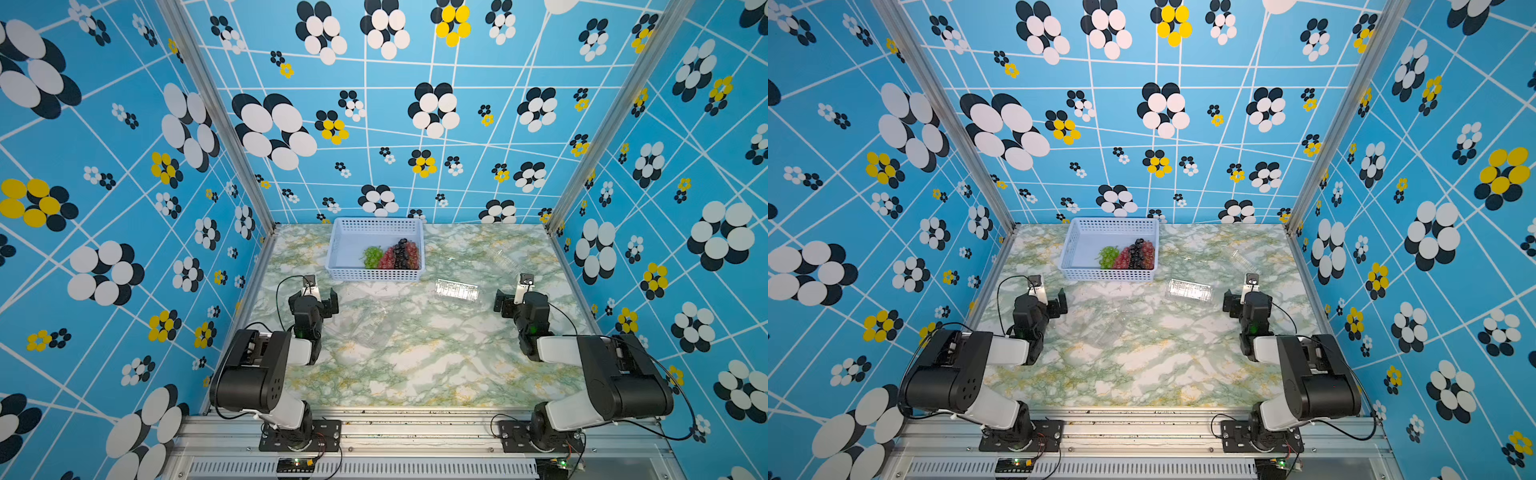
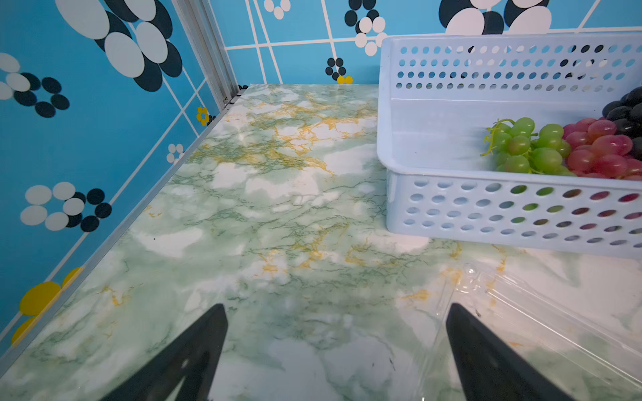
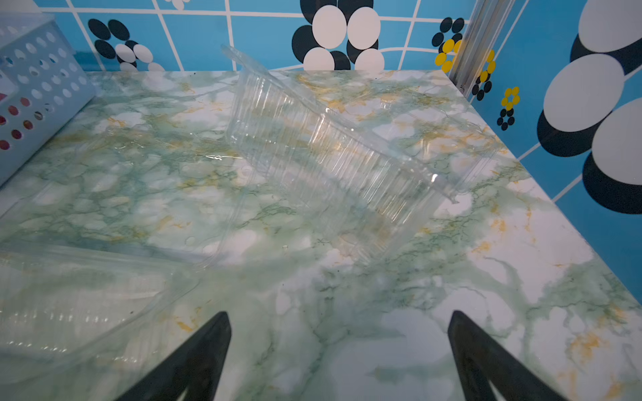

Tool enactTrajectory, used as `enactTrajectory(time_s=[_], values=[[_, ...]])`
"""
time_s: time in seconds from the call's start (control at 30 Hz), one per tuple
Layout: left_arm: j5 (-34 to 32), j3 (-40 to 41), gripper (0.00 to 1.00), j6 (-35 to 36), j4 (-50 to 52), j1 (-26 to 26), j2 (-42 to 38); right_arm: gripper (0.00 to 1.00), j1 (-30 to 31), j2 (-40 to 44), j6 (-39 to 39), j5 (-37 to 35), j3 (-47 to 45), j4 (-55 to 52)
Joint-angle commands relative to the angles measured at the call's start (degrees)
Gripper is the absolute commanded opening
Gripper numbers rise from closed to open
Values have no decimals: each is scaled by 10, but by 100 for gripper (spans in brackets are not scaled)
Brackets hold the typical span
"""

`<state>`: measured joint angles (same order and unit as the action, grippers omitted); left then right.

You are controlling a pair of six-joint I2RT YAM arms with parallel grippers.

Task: Pack grapes into containers
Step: Move the packing box to the center of the board.

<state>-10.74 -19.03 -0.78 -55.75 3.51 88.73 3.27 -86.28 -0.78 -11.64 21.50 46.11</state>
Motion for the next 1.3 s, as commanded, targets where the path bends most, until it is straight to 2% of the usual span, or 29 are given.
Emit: enactTrajectory(time_s=[0.0,0.33,0.77,0.97,1.0,1.03,1.1,1.17,1.27], values=[[0,-14,100,6,-10,1,7,99,-4,-5,4,4,11,15],[3,-15,100,4,-7,-1,6,99,-4,-5,3,0,13,12],[-7,-14,100,-4,-11,-5,6,99,-4,18,-41,-101,5,7],[-24,-12,100,-10,-13,-6,2,99,-4,35,-36,-100,-11,24],[-31,-13,100,-23,9,-7,-15,99,-3,48,-40,-111,-10,10],[-2,-10,100,-22,18,-17,-31,99,-3,70,-50,-129,-6,-22],[-55,-39,99,-31,109,-14,-77,99,-3,94,-68,-156,-2,-61],[-61,-81,99,-36,206,-17,-111,99,-3,108,-83,-154,10,-109],[-80,-115,99,-62,291,-10,-144,99,-3,123,-130,-165,51,-230]])
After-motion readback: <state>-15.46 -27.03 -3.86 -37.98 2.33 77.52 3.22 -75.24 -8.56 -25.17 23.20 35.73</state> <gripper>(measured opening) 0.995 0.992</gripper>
